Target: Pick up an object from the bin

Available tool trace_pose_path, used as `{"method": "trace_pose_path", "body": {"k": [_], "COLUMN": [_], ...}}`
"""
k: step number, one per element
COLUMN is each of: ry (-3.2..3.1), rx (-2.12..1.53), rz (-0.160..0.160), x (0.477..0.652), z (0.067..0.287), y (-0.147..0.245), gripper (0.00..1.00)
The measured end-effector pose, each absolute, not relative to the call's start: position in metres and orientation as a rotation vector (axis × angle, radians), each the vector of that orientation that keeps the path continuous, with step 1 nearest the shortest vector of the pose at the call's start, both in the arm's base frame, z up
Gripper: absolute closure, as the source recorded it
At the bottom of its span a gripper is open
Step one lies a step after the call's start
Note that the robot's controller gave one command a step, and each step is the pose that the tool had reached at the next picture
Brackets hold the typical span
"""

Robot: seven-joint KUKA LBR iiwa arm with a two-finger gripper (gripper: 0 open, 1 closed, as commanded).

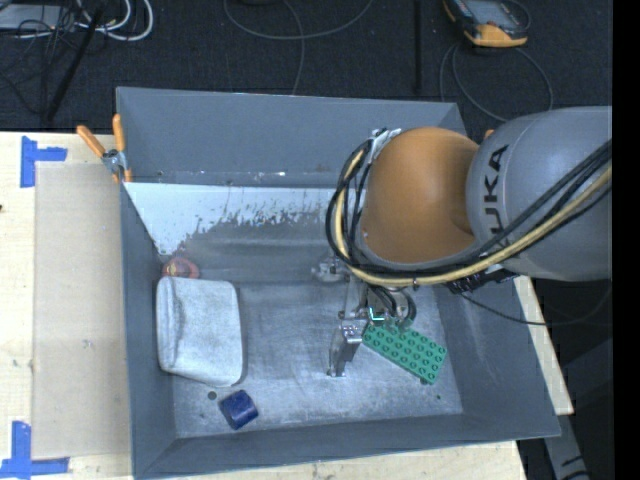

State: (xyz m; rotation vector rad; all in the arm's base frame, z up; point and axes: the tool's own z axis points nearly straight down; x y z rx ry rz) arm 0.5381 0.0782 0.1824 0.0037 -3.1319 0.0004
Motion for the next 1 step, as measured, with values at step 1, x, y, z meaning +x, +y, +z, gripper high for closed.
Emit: {"method": "trace_pose_path", "body": {"k": [1], "ry": [-3.128], "rx": [-0.108], "rz": [0.004], "x": [0.5115], "z": [0.1158], "y": [0.0146], "gripper": [0.00]}}
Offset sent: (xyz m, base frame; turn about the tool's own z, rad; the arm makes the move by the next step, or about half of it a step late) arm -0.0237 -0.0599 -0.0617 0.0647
